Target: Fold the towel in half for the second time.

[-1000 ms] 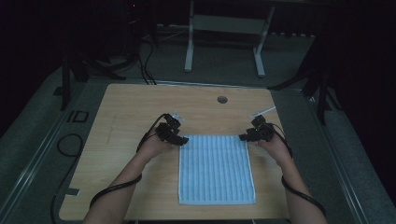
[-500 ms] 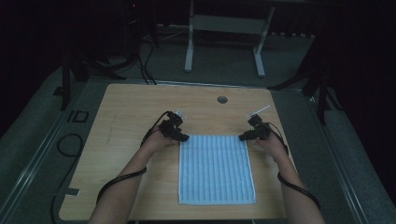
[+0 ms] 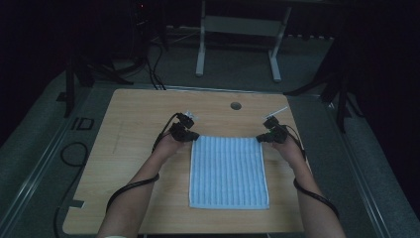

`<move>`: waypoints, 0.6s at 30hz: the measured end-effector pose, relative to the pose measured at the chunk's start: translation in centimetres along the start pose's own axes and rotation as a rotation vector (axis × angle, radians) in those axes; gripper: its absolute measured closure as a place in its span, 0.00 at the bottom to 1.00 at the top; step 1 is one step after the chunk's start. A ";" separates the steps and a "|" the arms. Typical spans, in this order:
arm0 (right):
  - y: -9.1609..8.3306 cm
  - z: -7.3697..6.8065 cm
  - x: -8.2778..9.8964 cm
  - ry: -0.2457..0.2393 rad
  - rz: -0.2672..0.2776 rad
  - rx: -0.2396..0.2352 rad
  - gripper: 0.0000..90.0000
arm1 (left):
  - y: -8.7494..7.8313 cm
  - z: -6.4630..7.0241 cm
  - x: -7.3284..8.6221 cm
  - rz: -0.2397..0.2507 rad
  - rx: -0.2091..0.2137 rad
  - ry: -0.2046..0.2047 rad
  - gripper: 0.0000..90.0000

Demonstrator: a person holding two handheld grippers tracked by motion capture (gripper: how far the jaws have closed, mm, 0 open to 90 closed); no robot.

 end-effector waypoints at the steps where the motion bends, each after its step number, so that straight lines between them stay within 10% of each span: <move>1: -0.4 0.0 -0.3 -0.008 0.013 0.003 0.97 | -0.5 0.0 -0.2 0.010 0.005 0.003 0.97; 9: -3.8 -1.6 -1.0 -0.062 0.103 -0.015 0.97 | -3.7 0.9 0.0 0.045 0.010 0.036 0.97; 18: -7.9 -4.4 2.0 -0.107 0.209 -0.058 0.97 | -7.5 5.1 2.7 0.106 0.097 0.073 0.97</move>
Point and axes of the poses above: each handheld gripper's, and its own axes: y roughly forward along the jaws, x roughly out of its underside, z roughly to its right, the point moved 7 cm from there along y, roughly forward along the jaws, and after that the axes turned 5 degrees about x, right-handed, at the moved point
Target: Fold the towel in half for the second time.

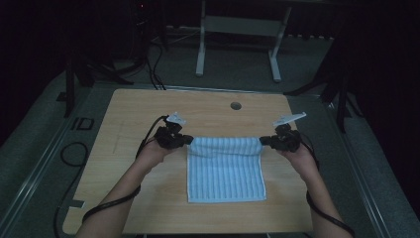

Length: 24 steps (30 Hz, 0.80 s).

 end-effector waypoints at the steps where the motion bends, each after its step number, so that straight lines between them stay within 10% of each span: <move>1: -0.4 -0.4 0.4 -0.007 0.007 0.001 0.97 | -0.2 0.7 0.3 -0.001 0.005 0.012 0.97; 10: -3.6 -3.2 3.3 -0.037 0.048 -0.009 0.97 | -1.9 5.6 3.2 -0.013 0.039 0.077 0.97; 24: -4.2 -7.8 9.0 -0.054 -0.006 -0.058 0.96 | -0.5 7.5 7.9 -0.089 0.102 0.059 0.97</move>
Point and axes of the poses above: each handheld gripper's, and its own axes: y roughly forward along the jaws, x roughly out of its underside, z roughly to its right, the point moved 7 cm from there along y, roughly forward along the jaws, and after that the axes turned 5 degrees about x, right-handed, at the moved point
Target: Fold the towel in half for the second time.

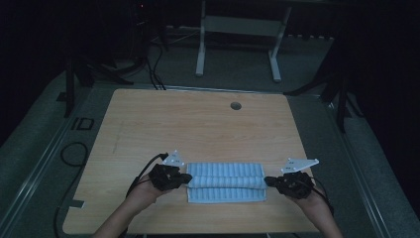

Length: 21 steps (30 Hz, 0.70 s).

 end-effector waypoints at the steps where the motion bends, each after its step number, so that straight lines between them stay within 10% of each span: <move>1: 0.2 0.0 0.3 0.005 -0.007 -0.004 0.96 | 0.3 0.2 0.3 -0.008 0.014 -0.002 0.97; 17: 2.2 -1.3 4.8 0.079 -0.090 -0.054 0.91 | 2.6 1.5 3.2 -0.066 0.089 -0.027 0.93; 21: 1.3 -1.2 4.7 0.084 -0.077 -0.041 0.81 | 1.5 1.4 2.7 -0.058 0.018 -0.028 0.55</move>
Point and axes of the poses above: each handheld gripper's, and its own axes: y roughly forward along the jaws, x roughly out of its underside, z roughly to its right, the point moved 7 cm from there along y, roughly forward along the jaws, and after that the axes turned 5 degrees about x, right-handed, at the moved point
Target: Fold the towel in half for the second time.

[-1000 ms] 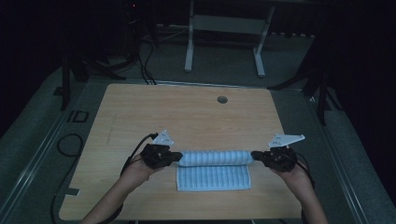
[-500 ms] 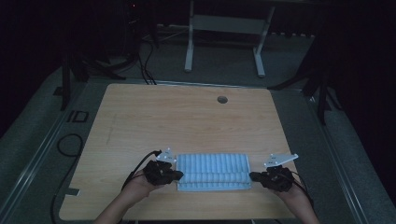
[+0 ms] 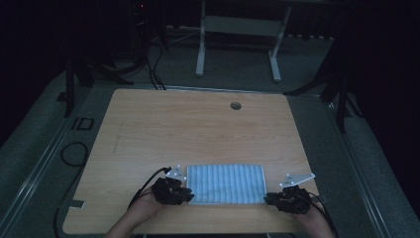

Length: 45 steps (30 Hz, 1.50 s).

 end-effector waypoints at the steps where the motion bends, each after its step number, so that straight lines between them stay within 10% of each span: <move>1: -1.2 0.4 -1.0 0.004 0.053 0.035 0.74 | -0.9 -0.2 -0.7 0.031 -0.050 0.013 0.52; 9: 0.7 0.3 -4.0 -0.045 0.048 0.025 0.63 | 0.2 -0.2 -2.1 0.054 -0.020 0.051 0.44; 14: 2.9 0.1 -3.4 -0.074 0.005 0.025 0.62 | 2.9 -0.6 -0.6 -0.025 -0.021 0.063 0.44; 27: 4.0 0.9 -1.7 -0.092 -0.008 0.047 0.58 | 3.0 -0.8 -0.2 -0.023 -0.024 0.076 0.45; 45: 8.8 2.7 -8.3 -0.113 -0.026 0.057 0.54 | 0.6 -9.1 -0.4 -0.015 -0.109 -0.051 0.45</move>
Point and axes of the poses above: each handheld gripper's, and its own axes: y roughly forward along the jaws, x roughly out of its underside, z roughly to its right, the point moved 7 cm from there along y, roughly forward along the jaws, and after that the axes turned 5 degrees about x, right-handed, at the moved point
